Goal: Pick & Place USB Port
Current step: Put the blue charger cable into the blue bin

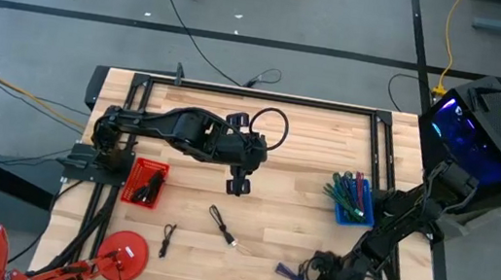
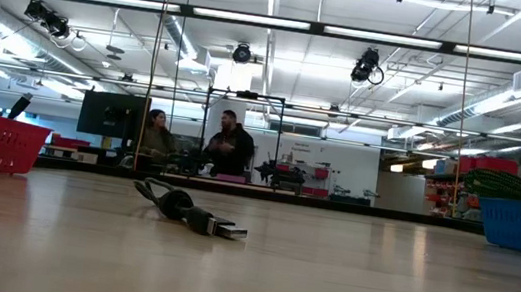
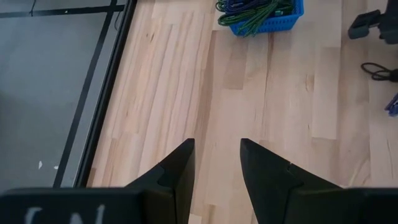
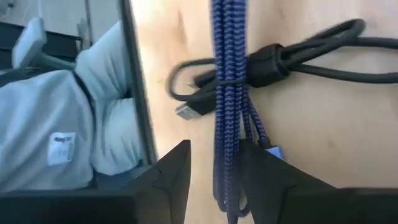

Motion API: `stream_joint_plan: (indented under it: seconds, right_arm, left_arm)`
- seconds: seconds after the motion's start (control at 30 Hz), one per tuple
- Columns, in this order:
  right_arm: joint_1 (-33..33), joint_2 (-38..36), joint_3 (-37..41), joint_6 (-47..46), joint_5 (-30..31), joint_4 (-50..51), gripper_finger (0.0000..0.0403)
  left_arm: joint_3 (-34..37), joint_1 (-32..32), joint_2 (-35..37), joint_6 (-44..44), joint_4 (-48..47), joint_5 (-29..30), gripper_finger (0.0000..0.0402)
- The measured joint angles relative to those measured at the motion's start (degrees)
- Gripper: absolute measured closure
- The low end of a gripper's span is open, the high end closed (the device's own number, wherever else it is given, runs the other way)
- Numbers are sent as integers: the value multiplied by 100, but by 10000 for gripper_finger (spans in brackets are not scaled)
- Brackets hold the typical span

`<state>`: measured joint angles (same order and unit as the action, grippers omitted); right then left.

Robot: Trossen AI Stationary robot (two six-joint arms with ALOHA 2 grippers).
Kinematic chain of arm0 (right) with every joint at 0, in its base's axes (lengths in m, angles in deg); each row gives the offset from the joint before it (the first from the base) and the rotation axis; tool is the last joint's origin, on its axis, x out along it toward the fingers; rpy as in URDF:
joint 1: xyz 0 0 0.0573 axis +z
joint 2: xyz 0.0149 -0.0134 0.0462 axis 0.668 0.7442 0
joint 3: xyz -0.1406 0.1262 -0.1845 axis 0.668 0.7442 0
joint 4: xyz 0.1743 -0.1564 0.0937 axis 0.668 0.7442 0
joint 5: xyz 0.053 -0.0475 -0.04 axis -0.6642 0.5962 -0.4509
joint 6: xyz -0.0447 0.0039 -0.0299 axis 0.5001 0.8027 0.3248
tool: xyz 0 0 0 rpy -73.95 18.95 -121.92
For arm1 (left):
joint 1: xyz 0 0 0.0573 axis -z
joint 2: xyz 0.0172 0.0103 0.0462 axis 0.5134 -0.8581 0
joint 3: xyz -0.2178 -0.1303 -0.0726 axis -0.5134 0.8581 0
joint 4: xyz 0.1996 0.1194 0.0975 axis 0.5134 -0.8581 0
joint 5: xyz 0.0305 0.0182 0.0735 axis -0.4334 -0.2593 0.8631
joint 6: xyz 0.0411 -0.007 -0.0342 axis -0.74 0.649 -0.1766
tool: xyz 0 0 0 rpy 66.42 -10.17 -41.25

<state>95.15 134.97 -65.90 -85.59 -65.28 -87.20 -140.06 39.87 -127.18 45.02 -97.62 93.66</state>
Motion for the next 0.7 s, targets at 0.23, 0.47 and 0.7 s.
stream_joint_plan:
  seconds: [0.23, 0.47, 0.7]
  right_arm:
    - [0, 0, 0, -100, 26, 375, 312]
    - [2, -1, 0, -145, -12, 460, 392]
    - [0, -591, 13, -137, 93, 829, 399]
  left_arm:
    - [0, 0, 0, 0, 1, 0, 268]
    - [0, 0, 0, 0, 2, 0, 268]
    - [0, 0, 0, -2, 0, 0, 268]
